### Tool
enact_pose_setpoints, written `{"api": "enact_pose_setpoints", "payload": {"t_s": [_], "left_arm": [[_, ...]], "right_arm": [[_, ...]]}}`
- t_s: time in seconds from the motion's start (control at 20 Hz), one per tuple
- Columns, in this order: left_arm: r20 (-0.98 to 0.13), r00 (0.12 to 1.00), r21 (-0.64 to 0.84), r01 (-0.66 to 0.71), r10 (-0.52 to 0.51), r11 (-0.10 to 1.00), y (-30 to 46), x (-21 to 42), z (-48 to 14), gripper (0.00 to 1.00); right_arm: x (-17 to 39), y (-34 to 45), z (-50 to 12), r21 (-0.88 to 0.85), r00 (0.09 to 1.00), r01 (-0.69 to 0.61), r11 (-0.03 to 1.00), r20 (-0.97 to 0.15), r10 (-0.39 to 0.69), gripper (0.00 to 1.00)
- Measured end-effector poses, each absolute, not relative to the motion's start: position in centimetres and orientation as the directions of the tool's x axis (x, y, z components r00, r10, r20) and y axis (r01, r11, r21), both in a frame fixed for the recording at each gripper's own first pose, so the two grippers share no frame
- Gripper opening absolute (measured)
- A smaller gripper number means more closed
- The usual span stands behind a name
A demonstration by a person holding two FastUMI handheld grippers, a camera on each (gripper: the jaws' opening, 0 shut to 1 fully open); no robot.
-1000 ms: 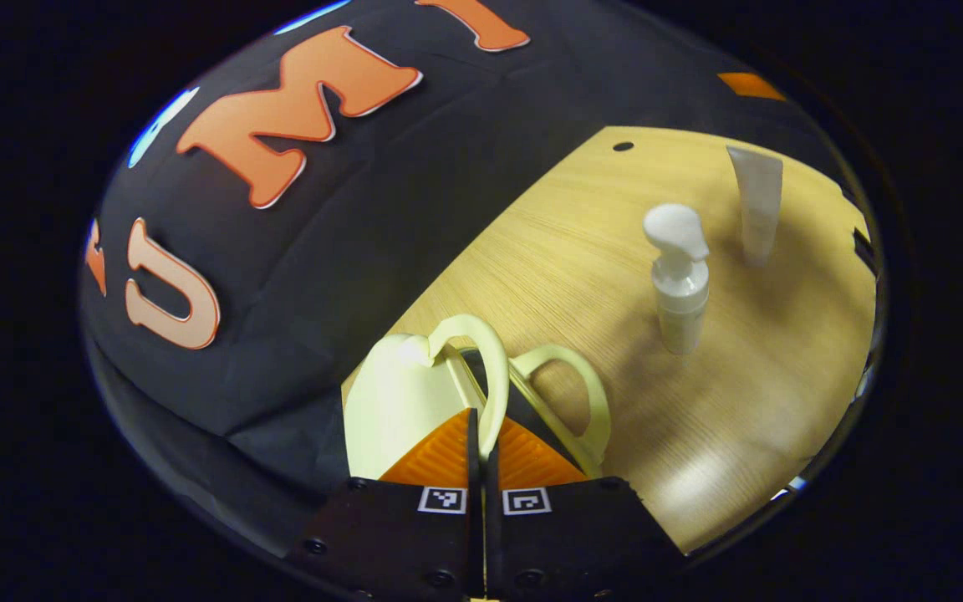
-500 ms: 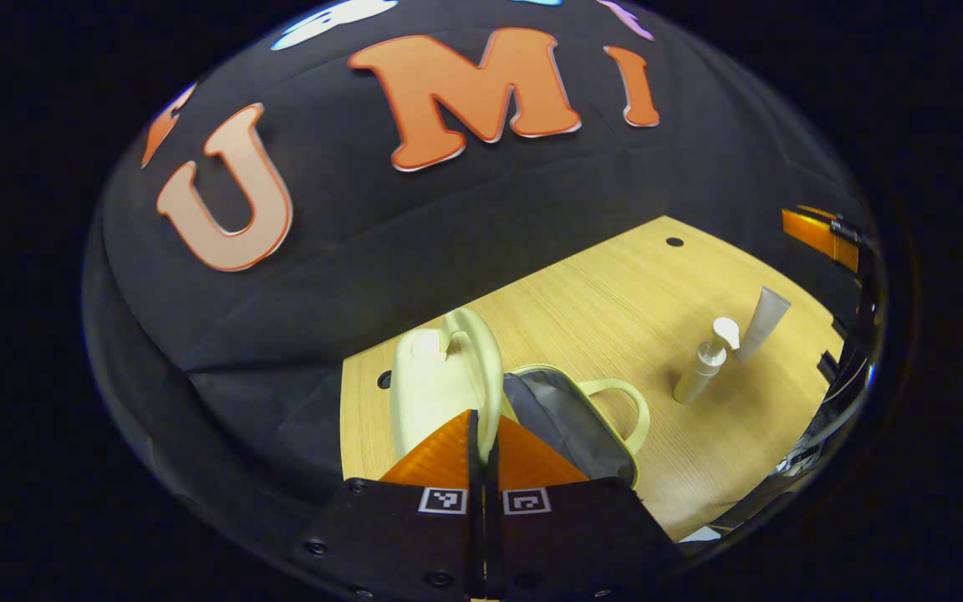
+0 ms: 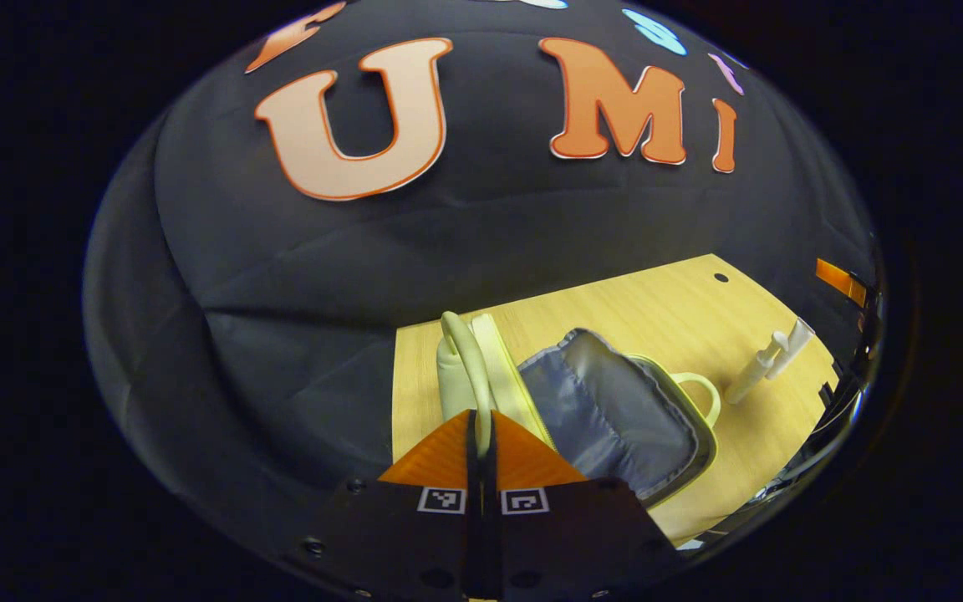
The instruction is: First open the suitcase, pack the skin care products into it, and then close the suitcase.
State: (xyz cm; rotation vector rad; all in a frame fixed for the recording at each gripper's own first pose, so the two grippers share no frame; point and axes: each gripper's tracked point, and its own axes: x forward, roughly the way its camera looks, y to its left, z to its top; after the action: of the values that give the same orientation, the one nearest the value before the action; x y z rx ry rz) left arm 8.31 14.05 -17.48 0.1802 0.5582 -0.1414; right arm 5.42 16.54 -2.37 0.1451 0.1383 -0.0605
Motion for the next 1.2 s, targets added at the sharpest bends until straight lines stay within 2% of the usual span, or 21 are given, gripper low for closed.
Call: {"api": "enact_pose_setpoints", "payload": {"t_s": [0.25, 0.5, 0.75, 0.95, 1.1, 1.15, 1.2], "left_arm": [[-0.577, 0.816, 0.108, 0.094, -0.015, 0.99, 17.1, 8.2, -19.9, 0.01], [-0.643, 0.766, 0.072, 0.062, -0.001, 0.995, 19.9, 7.0, -23.6, 0.01], [-0.7, 0.712, -0.045, 0.029, -0.053, 0.999, 20.4, 5.8, -27.6, 0.01], [-0.7, 0.708, -0.145, -0.013, -0.093, 0.989, 20.6, 5.8, -29.0, 0.01], [-0.722, 0.688, -0.14, -0.037, -0.077, 0.989, 21.5, 5.4, -29.9, 0.02], [-0.737, 0.675, -0.097, -0.056, -0.034, 0.994, 22.6, 5.2, -30.1, 0.14], [-0.742, 0.67, -0.073, -0.069, -0.008, 0.995, 23.1, 5.2, -29.9, 0.2]], "right_arm": [[5.7, 17.0, -2.7, 0.128, 0.987, 0.086, 0.988, -0.149, -0.067, 0.94], [6.1, 16.7, -3.8, 0.143, 0.981, 0.108, 0.984, -0.173, -0.083, 0.94], [6.4, 17.7, -4.4, 0.109, 0.981, 0.096, 0.989, -0.181, -0.076, 0.94], [6.1, 17.7, -4.7, 0.064, 0.979, 0.121, 0.991, -0.175, -0.108, 0.94], [6.0, 18.0, -4.8, 0.069, 0.977, 0.112, 0.991, -0.189, -0.098, 0.94], [5.9, 17.9, -4.8, 0.067, 0.977, 0.113, 0.991, -0.189, -0.099, 0.94], [5.8, 17.8, -4.8, 0.063, 0.977, 0.113, 0.992, -0.191, -0.1, 0.94]]}}
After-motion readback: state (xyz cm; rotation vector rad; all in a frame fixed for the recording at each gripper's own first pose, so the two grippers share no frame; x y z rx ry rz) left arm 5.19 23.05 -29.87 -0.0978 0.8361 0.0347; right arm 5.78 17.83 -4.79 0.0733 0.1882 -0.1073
